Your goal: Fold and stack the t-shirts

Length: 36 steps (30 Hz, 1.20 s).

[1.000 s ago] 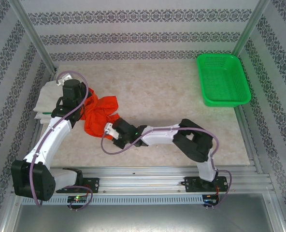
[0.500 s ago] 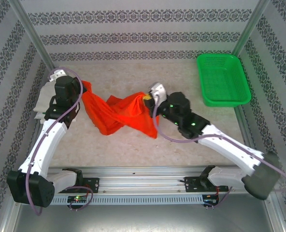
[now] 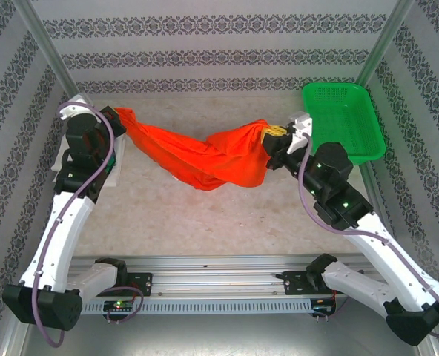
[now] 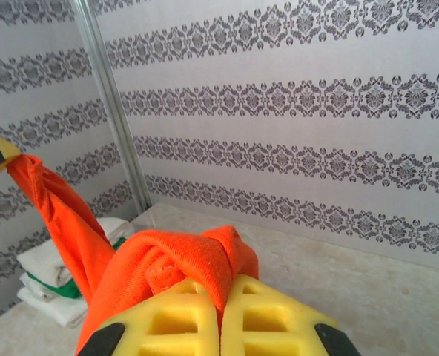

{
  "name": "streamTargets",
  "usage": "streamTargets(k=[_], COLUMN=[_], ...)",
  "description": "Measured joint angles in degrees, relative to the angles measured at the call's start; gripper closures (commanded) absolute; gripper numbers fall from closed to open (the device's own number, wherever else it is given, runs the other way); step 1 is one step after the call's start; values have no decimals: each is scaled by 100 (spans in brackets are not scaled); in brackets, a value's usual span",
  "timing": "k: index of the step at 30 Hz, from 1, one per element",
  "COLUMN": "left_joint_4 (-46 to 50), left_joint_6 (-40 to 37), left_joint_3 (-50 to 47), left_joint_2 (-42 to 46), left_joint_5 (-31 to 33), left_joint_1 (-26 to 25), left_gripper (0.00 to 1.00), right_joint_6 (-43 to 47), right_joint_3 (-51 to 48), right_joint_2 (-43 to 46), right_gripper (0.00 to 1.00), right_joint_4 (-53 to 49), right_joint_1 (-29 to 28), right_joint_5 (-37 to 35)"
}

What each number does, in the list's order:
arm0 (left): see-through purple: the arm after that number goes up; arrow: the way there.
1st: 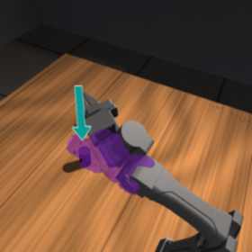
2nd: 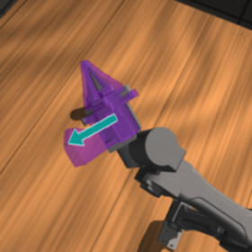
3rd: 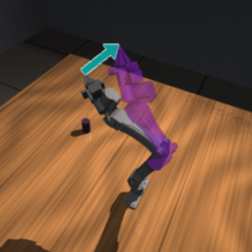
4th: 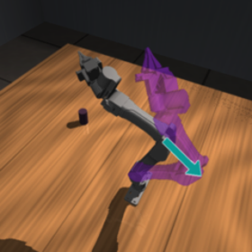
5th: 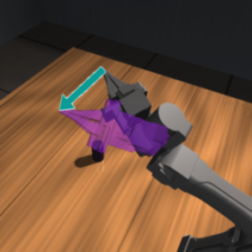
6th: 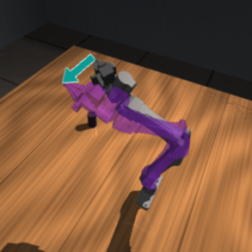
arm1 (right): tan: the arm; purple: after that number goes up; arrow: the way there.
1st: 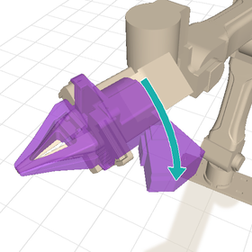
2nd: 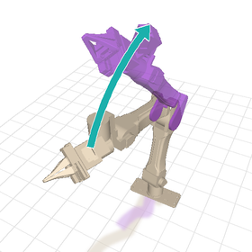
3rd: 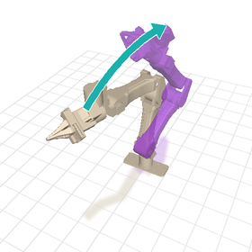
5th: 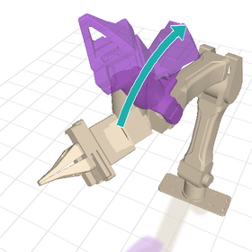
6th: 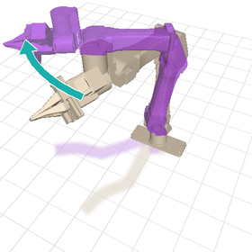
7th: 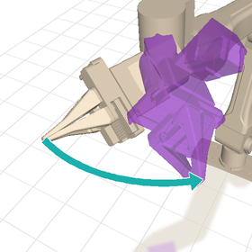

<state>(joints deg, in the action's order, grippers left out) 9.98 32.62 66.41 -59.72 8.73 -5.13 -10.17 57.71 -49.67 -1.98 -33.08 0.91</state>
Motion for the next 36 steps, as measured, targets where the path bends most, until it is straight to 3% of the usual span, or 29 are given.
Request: streamTargets(k=[6, 18, 25, 29, 33, 35, 36], left_joint_4=[-15, -129, -219, -518, -920, -1180, -1305], left_joint_6=[81, 96, -116, -144, -57, 81, 173], left_joint_3=[127, 2240, 3244, 2463, 776, -286, -848], left_joint_2=[85, -2387, -2398, -1744, -957, -669, -570], left_joint_5=[-83, -258, -205, -92, -22, -13, -33], left_joint_1=[0, 0, 2, 11, 39, 42, 42], left_gripper=[100, 100, 100, 100, 100, 100, 94], right_joint_6=[-319, -1355, -1644, -1759, -2035, -2232, -2334], right_joint_3=[291, 2256, 3281, 3123, 2347, 1853, 1580], right_joint_2=[44, -2490, -2804, -2575, -2361, -2398, -2472], right_gripper=[100, 100, 100, 100, 100, 85, 72], right_joint_4=[-44, -282, -308, -238, -369, -479, -564], right_joint_1=[326, 1969, 2151, 2256, 2400, 2461, 2500], right_joint_5=[-2, 822, 1237, 1311, 1346, 1368, 1384])
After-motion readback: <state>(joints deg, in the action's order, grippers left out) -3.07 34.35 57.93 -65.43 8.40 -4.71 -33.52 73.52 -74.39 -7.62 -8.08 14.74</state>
